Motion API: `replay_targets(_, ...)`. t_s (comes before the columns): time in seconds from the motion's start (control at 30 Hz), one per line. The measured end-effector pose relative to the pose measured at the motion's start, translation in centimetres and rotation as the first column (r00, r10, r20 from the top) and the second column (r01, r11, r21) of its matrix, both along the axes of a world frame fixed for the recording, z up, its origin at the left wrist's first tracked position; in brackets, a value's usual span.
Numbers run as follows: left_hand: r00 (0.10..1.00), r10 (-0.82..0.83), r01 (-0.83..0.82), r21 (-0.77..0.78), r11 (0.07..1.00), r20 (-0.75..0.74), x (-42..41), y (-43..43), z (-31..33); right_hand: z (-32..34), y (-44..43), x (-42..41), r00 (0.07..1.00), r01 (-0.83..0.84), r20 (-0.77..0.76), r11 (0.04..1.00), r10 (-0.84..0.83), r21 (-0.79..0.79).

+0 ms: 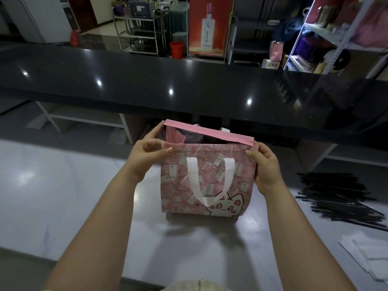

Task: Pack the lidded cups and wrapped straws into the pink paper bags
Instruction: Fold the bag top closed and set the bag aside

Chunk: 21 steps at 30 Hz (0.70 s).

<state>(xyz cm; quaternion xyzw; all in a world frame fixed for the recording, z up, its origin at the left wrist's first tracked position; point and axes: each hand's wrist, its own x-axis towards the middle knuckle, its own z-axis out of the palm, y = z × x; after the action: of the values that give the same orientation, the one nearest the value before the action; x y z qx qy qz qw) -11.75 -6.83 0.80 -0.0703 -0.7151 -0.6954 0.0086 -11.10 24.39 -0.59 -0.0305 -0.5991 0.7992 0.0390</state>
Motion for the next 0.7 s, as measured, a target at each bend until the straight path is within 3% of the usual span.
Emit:
replay_targets(0.17,1.000,0.014,-0.014,0.044,0.999,0.001,-2.2,0.4,-0.1,-0.2,0.2,-0.5,0.999,0.032,-0.017,0.997,-0.031,0.072)
replay_targets(0.4,0.992,-0.111,0.106,0.076,0.991,0.061,-4.5,0.4,-0.2,0.0,1.2,-1.1,1.000,-0.010,-0.006,0.995,0.010,0.103)
replay_targets(0.7,0.975,0.216,-0.208,0.131,0.969,-0.048,-2.4,2.7,-1.0,-0.8,0.9,-1.2,0.991,0.127,-0.058,0.989,-0.122,0.082)
